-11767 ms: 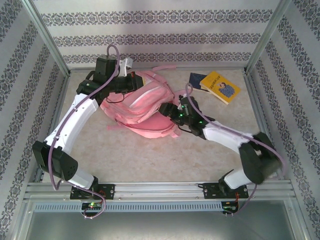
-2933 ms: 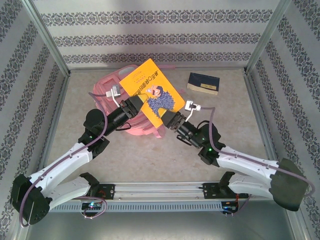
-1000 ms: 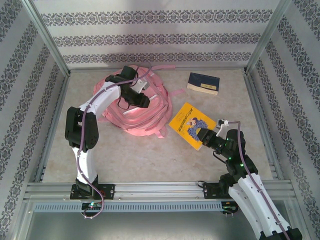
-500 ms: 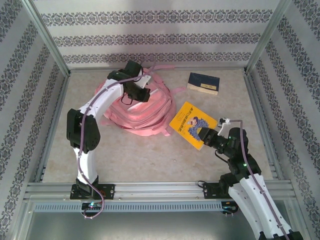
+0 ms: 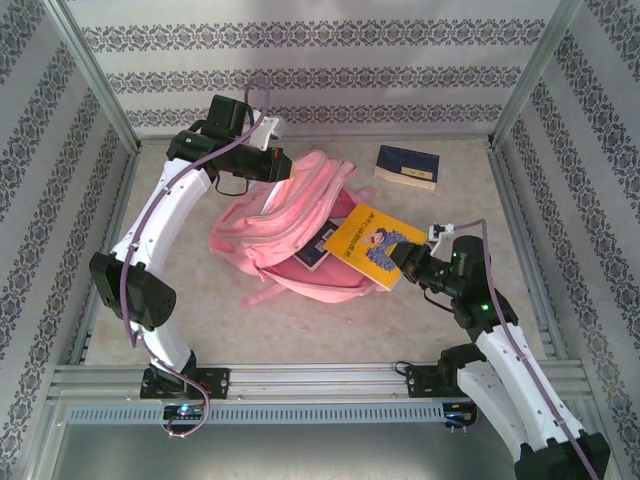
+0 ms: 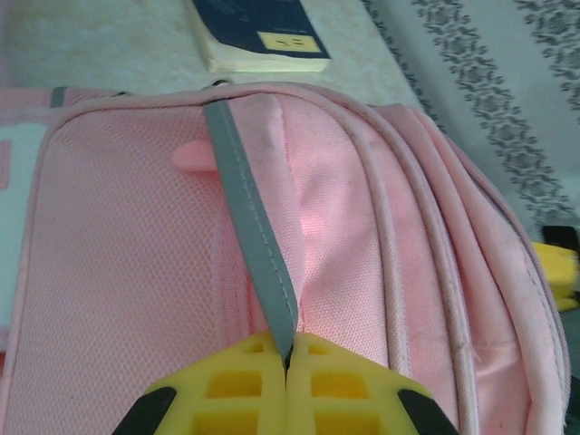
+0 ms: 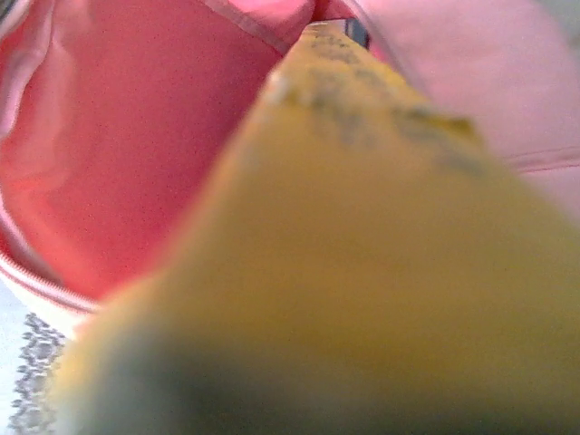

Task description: Pack the student bag

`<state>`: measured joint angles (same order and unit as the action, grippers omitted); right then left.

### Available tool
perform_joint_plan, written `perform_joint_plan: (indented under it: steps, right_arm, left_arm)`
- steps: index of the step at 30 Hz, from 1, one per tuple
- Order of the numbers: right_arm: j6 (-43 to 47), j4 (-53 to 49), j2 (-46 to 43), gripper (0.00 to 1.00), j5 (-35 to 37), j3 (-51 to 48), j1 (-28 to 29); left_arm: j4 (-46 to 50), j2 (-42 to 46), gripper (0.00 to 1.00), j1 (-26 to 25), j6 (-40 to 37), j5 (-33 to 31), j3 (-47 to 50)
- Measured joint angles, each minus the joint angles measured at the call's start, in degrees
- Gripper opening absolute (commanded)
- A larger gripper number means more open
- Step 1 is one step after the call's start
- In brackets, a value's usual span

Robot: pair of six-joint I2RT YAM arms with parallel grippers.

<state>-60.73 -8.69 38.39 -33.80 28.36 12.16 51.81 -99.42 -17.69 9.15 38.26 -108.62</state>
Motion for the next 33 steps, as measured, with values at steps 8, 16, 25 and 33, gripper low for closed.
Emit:
perform_joint_plan:
  steps: [8,16,25,33]
  right_arm:
    - [-5.1,5.8,8.1,0.00,-1.9,5.4,6.8]
    - [-5.4,7.9,10.8,0.00,-2.3,8.1,8.6]
    - [-5.4,15.2,30.6,0.00,3.1,11.7,19.3]
    - [-6.2,21.7,53.4,0.15,14.9,26.0,26.4]
  left_arm:
    - [-1.2,-0.1,0.00,0.0,2.6,5.2,1.1]
    - [-1.3,-0.3,0.00,0.1,3.0,6.3,1.1]
    - [-4.4,-0.6,0.00,0.1,5.7,9.5,1.6]
    - [-9.6,-0.6,0.00,0.1,9.5,12.5,4.3]
